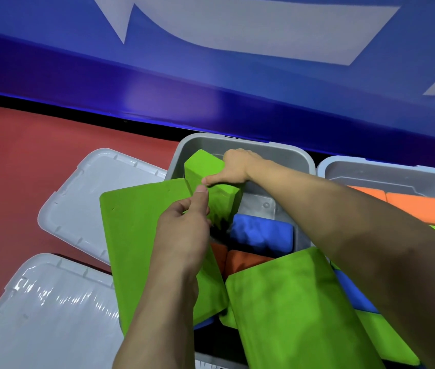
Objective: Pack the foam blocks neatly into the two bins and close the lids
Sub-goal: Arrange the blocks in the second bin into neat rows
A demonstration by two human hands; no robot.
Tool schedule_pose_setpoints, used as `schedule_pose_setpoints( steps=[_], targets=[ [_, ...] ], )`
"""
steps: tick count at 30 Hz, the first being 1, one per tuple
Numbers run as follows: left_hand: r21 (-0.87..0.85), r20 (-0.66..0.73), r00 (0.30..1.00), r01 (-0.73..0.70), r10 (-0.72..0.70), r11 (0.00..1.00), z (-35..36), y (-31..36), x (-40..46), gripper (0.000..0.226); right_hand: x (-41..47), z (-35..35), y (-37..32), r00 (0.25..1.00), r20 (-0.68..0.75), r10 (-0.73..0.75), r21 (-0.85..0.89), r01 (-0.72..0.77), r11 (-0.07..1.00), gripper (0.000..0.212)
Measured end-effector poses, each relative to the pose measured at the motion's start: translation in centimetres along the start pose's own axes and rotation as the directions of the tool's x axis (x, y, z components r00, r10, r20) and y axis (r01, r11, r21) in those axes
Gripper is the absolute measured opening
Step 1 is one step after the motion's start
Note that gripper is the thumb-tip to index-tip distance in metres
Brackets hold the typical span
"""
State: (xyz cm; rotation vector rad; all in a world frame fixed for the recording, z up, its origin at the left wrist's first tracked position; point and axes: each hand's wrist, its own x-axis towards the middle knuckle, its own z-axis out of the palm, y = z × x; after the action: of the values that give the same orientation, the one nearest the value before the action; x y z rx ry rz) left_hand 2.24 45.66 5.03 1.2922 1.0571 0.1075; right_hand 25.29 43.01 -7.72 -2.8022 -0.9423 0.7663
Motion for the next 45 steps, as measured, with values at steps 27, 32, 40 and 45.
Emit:
schedule_pose_setpoints(
  steps=[27,32,40,45],
  targets=[
    [-0.002,-0.017,1.0,-0.019,0.019,1.0,-0.5,-0.3,0.4,0.032,-0.4,4.7,-0.3,0.906,0.352,-0.233,0.11,0.207,0.972,0.041],
    [0.063,-0.06,0.998,-0.021,0.025,0.998,-0.8,-0.5,0.7,0.029,-0.5,7.0,-1.3,0.899,0.346,-0.268,0.041,0.27,0.962,0.046],
    [0.084,-0.082,0.997,0.009,-0.002,0.996,-1.6,-0.8,1.3,0.03,-0.5,7.7,-2.1,0.876,0.389,-0.285,-0.009,0.313,0.95,0.053],
    [0.075,-0.078,0.997,0.018,-0.012,0.997,-1.7,-0.9,1.4,0.03,-0.4,7.5,-1.7,0.863,0.422,-0.278,0.044,0.287,0.957,0.064]
  ],
)
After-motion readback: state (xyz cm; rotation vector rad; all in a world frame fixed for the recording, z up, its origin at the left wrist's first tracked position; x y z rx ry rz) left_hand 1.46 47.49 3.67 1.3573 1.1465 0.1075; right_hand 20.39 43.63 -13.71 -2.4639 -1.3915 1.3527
